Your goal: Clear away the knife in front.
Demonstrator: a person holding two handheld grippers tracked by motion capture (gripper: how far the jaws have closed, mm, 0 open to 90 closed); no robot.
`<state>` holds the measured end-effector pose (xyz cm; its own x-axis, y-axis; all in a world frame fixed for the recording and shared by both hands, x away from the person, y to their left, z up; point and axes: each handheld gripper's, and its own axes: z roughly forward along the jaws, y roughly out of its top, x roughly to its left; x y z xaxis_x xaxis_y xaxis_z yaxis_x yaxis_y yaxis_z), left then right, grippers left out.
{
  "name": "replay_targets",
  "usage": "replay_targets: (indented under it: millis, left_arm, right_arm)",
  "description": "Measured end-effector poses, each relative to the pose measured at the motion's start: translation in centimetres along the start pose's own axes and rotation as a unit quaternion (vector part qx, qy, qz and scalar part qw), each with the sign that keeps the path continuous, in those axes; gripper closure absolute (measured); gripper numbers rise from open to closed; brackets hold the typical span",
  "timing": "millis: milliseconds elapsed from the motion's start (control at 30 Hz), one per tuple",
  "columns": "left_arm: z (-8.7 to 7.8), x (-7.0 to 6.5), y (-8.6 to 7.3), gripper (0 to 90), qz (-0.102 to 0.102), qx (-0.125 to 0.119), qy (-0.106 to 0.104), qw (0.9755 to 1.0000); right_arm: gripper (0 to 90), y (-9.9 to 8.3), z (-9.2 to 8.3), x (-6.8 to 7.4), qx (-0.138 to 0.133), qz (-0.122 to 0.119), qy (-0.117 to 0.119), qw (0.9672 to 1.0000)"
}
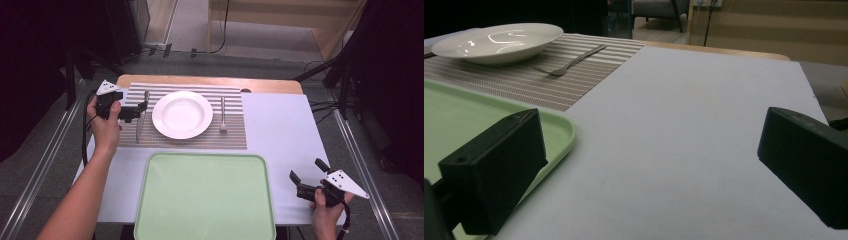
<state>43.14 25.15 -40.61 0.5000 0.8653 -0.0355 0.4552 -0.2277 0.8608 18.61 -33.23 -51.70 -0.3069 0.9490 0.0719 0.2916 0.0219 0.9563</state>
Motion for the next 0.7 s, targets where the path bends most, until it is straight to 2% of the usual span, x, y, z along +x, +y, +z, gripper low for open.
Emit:
replay_targets:
  millis: [200,300,533,700]
  left_arm:
    - [1.3,0.8,0.6,0.0,-0.004,0.025,0.005,0.9997]
    - [2.2,1.2,0.9,0.0,0.001,0.047,0.008,0.9989]
    - [3.2,1.8,1.2,0.0,-0.009,0.075,0.006,0.9971]
    - [4.4,2.8,1.6,0.0,-0.026,0.113,0.013,0.9932]
  right_arm:
    - [0.0,0.0,-0.1,0.1,0.003,0.004,0.001,1.0000]
    - [0.0,0.0,-0.1,0.1,0.002,0.004,0.001,1.0000]
    - [0.0,0.0,0.0,0.1,0.003,0.004,0.001,1.0000]
    - [0.0,0.0,0.1,0.1,0.005,-0.004,0.002,1.0000]
